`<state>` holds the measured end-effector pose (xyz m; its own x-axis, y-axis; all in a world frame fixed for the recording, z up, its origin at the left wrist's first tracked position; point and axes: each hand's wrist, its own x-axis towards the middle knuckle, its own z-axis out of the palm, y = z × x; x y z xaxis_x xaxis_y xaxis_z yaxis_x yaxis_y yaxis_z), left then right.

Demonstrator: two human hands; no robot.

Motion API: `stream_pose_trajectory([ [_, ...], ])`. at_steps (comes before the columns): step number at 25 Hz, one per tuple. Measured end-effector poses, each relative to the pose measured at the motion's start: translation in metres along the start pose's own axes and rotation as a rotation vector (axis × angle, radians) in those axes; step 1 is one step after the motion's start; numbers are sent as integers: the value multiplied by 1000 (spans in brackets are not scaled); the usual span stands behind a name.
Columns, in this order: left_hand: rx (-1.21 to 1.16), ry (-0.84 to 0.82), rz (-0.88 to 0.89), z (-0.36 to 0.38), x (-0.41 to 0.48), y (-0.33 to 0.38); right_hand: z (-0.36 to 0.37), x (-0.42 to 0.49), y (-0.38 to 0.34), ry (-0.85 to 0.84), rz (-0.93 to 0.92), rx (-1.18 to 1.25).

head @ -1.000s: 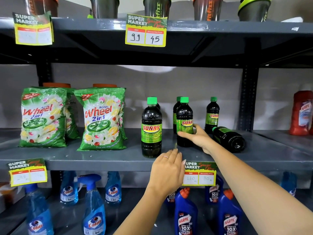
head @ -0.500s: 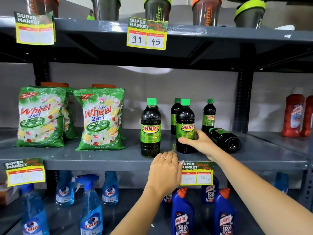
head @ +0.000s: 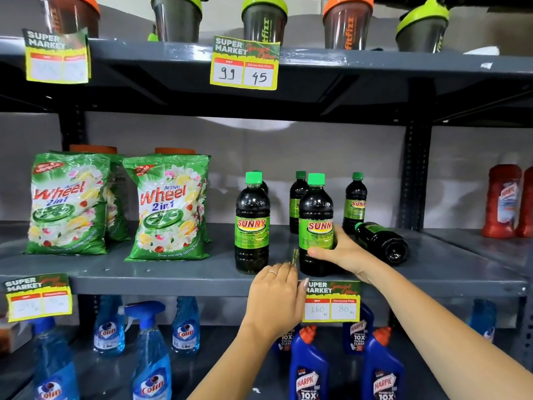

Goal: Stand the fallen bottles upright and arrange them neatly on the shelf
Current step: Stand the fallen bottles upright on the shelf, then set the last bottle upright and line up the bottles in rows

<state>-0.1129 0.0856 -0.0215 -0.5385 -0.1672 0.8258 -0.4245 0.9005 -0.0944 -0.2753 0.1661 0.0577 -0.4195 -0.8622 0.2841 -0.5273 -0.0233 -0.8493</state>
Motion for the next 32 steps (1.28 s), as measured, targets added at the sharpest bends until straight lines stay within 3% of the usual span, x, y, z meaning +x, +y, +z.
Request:
stream_pose_trajectory([
  [2, -109, 59, -31, -3, -1, 1, -17, -7, -6, 179, -79, 141],
  [5, -320, 277, -9, -16, 7, 15, -70, -25, -16, 625, -338, 494],
  [7, -387, 326, 98, -25, 24, 45, -102, -30, -15, 836, -372, 457],
  [8, -398, 278, 146, -25, 35, 64, -115, -25, -7, 878, -293, 355],
  [11, -157, -14, 87, -1, 62, 111, -135, 0, 23, 766, 137, 17],
  [13, -23, -165, 3, 24, 69, 120, -129, 9, 28, 598, 374, -33],
  [16, 100, -199, 15, 45, 65, 123, -123, 18, 26, 317, 502, -39],
  [18, 99, -191, 44, 48, 65, 123, -124, 23, 29, 230, 537, -77],
  [20, 107, -209, 44, 52, 64, 121, -125, 30, 43, 241, 476, 22],
  [23, 86, -261, 1, 50, 62, 122, -120, 30, 58, 473, 322, 199],
  [26, 61, -235, -16, 49, 62, 124, -117, 26, 62, 698, 122, 8],
  [29, 57, -246, -26, 49, 62, 125, -118, 22, 61, 690, -19, -217],
  [32, 65, -245, -32, 50, 61, 125, -115, 23, 65, 643, -45, -237],
])
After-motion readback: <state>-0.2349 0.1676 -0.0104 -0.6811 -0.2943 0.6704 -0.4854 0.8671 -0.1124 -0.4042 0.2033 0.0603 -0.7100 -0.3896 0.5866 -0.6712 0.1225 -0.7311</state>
